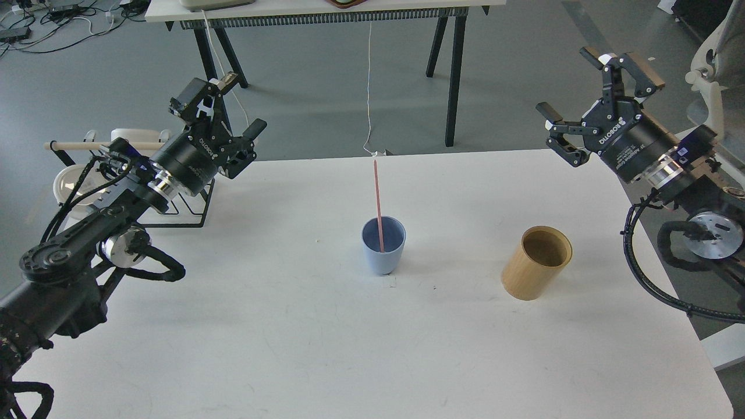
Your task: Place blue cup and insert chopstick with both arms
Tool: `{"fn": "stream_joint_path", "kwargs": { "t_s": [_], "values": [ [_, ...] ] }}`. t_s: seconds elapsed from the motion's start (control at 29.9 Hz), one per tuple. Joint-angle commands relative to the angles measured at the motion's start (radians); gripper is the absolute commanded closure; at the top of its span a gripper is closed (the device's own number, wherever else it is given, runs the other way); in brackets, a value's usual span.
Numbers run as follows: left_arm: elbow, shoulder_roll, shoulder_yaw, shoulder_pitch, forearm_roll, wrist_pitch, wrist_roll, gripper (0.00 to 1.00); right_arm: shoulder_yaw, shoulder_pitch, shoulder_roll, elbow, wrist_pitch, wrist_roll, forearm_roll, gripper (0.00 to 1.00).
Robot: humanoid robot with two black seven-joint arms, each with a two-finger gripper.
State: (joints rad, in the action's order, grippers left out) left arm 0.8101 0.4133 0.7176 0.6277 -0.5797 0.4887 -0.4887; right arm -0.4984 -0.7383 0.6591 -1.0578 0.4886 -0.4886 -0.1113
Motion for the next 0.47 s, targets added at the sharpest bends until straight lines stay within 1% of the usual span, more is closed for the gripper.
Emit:
{"fn": "stream_joint_path", "kwargs": {
  "t_s": [0.0, 0.43],
  "values": [
    [0.000, -0.001, 0.002, -0.006, 0.000, 0.000, 0.000, 0.01, -0.002, 0.000, -0.033, 0.001, 0.000, 0.000, 0.004, 0.02],
    [0.001, 0.013, 0.017, -0.006, 0.000, 0.000, 0.000, 0.01, -0.003, 0.014, -0.047, -0.002, 0.000, 0.000, 0.002, 0.02]
  ]
}}
